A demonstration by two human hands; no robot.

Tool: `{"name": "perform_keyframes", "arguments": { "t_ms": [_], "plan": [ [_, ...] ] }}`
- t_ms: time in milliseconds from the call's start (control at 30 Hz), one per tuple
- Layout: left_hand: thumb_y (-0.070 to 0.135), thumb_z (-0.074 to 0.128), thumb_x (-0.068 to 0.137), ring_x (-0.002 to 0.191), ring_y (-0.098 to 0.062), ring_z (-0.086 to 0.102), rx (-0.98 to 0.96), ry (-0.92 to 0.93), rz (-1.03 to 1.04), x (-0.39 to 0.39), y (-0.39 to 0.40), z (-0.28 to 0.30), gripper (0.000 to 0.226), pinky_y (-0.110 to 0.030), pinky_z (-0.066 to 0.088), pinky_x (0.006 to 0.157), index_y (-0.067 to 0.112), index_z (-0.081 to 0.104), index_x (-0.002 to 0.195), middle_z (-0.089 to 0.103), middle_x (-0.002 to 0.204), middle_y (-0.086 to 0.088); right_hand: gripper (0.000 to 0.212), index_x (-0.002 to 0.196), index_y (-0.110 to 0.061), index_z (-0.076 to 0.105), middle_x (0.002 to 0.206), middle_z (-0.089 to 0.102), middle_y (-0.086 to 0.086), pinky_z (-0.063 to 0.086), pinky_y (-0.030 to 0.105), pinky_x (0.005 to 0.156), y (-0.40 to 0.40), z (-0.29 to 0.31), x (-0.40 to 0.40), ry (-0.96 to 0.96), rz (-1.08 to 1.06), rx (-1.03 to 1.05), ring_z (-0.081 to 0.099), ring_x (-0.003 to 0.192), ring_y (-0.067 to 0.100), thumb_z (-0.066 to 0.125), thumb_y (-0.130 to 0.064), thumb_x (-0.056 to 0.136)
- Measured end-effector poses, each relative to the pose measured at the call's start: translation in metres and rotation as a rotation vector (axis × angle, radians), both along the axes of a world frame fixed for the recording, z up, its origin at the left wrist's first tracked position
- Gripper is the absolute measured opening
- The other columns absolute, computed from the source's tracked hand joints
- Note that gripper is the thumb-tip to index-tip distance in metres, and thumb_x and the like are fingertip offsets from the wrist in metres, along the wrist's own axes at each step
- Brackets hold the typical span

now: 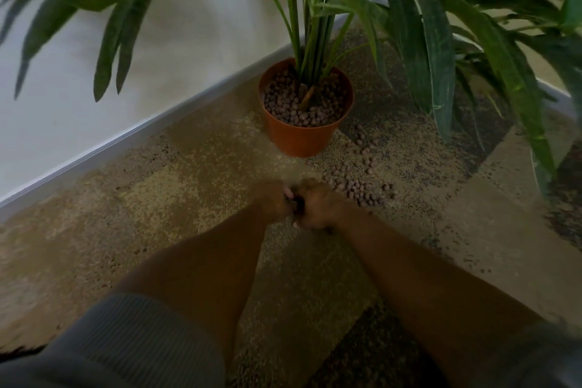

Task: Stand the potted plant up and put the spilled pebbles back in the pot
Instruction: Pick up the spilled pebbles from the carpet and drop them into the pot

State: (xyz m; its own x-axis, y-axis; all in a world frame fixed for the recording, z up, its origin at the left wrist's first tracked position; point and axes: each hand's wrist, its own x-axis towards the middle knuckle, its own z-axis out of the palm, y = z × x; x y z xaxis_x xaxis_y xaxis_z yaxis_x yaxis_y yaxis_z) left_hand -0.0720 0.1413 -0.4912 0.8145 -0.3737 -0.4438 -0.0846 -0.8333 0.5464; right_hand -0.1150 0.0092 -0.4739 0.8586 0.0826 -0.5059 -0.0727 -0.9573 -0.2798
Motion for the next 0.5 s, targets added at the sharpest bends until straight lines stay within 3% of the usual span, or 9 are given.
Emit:
{"name": "perform_keyframes", "arguments": {
  "t_ms": [67, 133, 200, 300, 367, 433, 500],
  "plan": [
    [0.022, 0.068, 0.086, 0.097, -0.015, 0.061, 0.017, -0.005, 0.006, -0.002, 0.002, 0.001, 0.015, -0.023, 0.046, 0.078, 0.017, 0.070, 0.099, 0.067, 0.108, 0.001, 0.081, 0.143, -0.023, 0.043, 0.147, 0.036, 0.008, 0.040, 0.040, 0.107, 0.003, -0.005, -0.005, 0.016, 0.008, -0.016, 0.042, 0.132, 0.029, 0.081, -0.036, 0.073],
    [0.021, 0.069, 0.085, 0.092, -0.010, 0.059, 0.018, -0.017, 0.020, -0.003, 0.003, 0.000, 0.013, -0.016, 0.043, 0.070, 0.019, 0.072, 0.098, 0.067, 0.107, 0.003, 0.084, 0.145, -0.024, 0.039, 0.151, 0.031, 0.008, 0.038, 0.043, 0.111, 0.004, -0.007, -0.008, 0.003, 0.001, -0.027, 0.039, 0.136, 0.031, 0.082, -0.033, 0.073],
    [0.018, 0.069, 0.084, 0.087, -0.006, 0.057, 0.005, -0.032, 0.030, -0.005, 0.004, 0.000, 0.012, -0.010, 0.037, 0.060, 0.019, 0.072, 0.096, 0.068, 0.105, 0.003, 0.079, 0.146, -0.025, 0.039, 0.153, 0.028, 0.008, 0.036, 0.044, 0.113, 0.004, -0.008, -0.009, -0.016, -0.009, -0.026, 0.036, 0.138, 0.031, 0.078, -0.031, 0.078],
    [0.016, 0.066, 0.086, 0.090, -0.010, 0.060, 0.015, -0.049, -0.004, -0.006, 0.006, 0.000, 0.012, -0.013, 0.041, 0.070, 0.015, 0.074, 0.094, 0.071, 0.103, 0.001, 0.062, 0.143, -0.026, 0.044, 0.158, 0.021, 0.007, 0.033, 0.042, 0.115, 0.002, -0.008, -0.013, -0.047, -0.032, -0.005, 0.031, 0.142, 0.031, 0.069, -0.026, 0.087],
    [0.015, 0.064, 0.088, 0.088, -0.012, 0.060, 0.037, -0.058, -0.045, -0.008, 0.007, 0.001, 0.012, -0.016, 0.041, 0.066, 0.012, 0.073, 0.095, 0.070, 0.101, -0.003, 0.050, 0.139, -0.024, 0.050, 0.159, 0.020, 0.006, 0.032, 0.040, 0.116, 0.002, -0.008, -0.016, -0.073, -0.052, 0.023, 0.032, 0.142, 0.031, 0.062, -0.025, 0.091],
    [0.016, 0.062, 0.090, 0.088, -0.015, 0.058, 0.058, -0.062, -0.074, -0.009, 0.008, 0.001, 0.015, -0.018, 0.039, 0.063, 0.009, 0.071, 0.100, 0.067, 0.099, -0.005, 0.046, 0.139, -0.023, 0.051, 0.159, 0.019, 0.006, 0.030, 0.037, 0.117, 0.004, -0.006, -0.018, -0.080, -0.066, 0.046, 0.032, 0.142, 0.030, 0.060, -0.024, 0.093],
    [0.021, 0.062, 0.091, 0.090, -0.016, 0.058, 0.081, -0.075, -0.084, -0.010, 0.009, 0.001, 0.017, -0.021, 0.041, 0.070, 0.010, 0.069, 0.102, 0.065, 0.100, -0.005, 0.049, 0.142, -0.023, 0.049, 0.161, 0.016, 0.006, 0.025, 0.037, 0.118, 0.006, -0.004, -0.019, -0.074, -0.065, 0.051, 0.027, 0.145, 0.031, 0.059, -0.022, 0.094]
  ]
}}
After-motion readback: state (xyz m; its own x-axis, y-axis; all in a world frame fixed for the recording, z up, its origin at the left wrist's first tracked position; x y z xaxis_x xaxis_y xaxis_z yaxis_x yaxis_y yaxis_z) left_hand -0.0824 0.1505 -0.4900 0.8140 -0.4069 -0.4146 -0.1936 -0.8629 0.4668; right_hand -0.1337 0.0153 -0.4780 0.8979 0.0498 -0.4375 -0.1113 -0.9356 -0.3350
